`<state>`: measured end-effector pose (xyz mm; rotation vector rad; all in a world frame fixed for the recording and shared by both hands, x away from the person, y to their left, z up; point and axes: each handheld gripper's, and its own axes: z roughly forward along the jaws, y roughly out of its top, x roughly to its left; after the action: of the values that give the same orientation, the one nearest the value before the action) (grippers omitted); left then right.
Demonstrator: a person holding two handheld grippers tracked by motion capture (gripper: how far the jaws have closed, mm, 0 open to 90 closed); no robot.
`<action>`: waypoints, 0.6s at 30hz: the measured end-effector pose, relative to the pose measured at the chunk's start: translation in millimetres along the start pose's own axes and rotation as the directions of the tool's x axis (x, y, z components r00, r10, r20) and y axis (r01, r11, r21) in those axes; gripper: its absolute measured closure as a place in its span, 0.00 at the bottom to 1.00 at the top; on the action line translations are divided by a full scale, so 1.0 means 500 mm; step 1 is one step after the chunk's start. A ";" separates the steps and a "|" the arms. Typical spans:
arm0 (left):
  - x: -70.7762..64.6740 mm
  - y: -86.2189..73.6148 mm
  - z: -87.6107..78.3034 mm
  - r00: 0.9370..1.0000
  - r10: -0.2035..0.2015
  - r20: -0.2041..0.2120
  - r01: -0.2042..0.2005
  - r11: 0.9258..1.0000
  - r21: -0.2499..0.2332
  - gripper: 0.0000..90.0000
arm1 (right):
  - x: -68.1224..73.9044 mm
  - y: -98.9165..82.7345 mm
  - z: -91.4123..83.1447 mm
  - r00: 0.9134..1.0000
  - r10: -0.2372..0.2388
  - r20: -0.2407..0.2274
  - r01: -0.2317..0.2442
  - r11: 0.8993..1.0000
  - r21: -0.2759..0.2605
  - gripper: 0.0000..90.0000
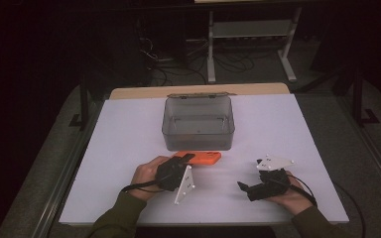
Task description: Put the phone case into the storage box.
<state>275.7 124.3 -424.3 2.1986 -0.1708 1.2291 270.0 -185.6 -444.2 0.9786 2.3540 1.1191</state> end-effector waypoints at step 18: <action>0.029 -0.018 -0.004 0.979 -0.201 0.041 0.202 0.979 -0.018 0.88 | 0.001 0.000 -0.001 1.000 0.001 0.000 -0.001 1.000 -0.001 0.00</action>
<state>286.1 135.1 -415.7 2.1616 0.0233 1.0682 269.5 -185.6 -443.8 0.9794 2.3531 1.1210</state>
